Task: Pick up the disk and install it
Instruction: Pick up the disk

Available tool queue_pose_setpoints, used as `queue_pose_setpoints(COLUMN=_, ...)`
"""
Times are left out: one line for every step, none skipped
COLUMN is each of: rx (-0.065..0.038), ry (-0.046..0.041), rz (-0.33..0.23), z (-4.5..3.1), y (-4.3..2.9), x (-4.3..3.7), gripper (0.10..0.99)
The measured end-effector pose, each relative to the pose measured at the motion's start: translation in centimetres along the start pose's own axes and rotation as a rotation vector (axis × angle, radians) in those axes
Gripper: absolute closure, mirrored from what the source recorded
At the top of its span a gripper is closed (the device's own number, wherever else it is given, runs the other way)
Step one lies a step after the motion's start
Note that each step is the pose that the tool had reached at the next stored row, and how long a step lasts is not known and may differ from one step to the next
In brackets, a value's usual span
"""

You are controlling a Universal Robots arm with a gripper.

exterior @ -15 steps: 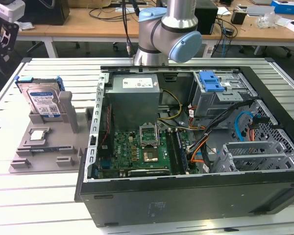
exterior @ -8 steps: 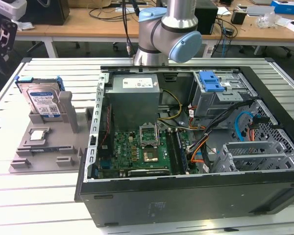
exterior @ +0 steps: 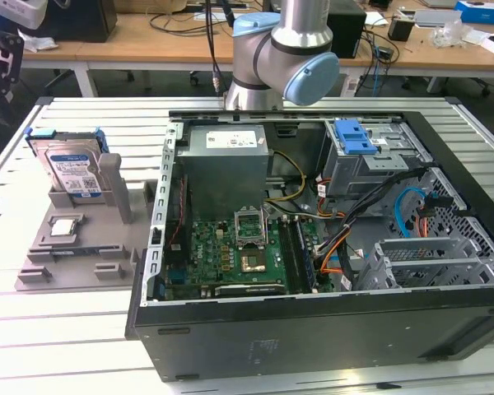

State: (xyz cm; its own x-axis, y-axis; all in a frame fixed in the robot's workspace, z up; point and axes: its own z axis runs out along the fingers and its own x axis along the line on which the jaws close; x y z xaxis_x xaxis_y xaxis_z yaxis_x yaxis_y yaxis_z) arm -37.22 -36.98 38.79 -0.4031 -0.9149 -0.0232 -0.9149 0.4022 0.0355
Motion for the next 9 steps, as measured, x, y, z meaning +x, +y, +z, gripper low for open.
queue_pose_setpoints(rx=-0.001, ry=0.0008, rz=-0.022, z=0.00, y=0.00, x=0.00, gripper=0.980)
queue_pose_setpoints(rx=-0.001, ry=0.0015, rz=-0.039, z=0.00, y=0.00, x=0.00, gripper=0.980)
queue_pose_setpoints(rx=-0.001, ry=0.0023, rz=-0.064, z=0.00, y=0.00, x=0.00, gripper=0.980)
queue_pose_setpoints(rx=-0.002, ry=0.0029, rz=-0.082, z=0.00, y=0.00, x=0.00, gripper=0.980)
queue_pose_setpoints(rx=-0.002, ry=0.0035, rz=-0.100, z=0.00, y=0.00, x=0.00, gripper=0.980)
queue_pose_setpoints(rx=-0.003, ry=0.0042, rz=-0.119, z=0.00, y=-0.01, x=0.00, gripper=0.980)
queue_pose_setpoints(rx=-0.004, ry=0.0058, rz=-0.163, z=0.00, y=0.00, x=0.00, gripper=0.980)
queue_pose_setpoints(rx=-0.005, ry=0.0069, rz=-0.194, z=0.00, y=0.00, x=0.00, gripper=0.980)
queue_pose_setpoints(rx=-0.005, ry=0.0076, rz=-0.213, z=0.00, y=0.00, x=0.00, gripper=0.980)
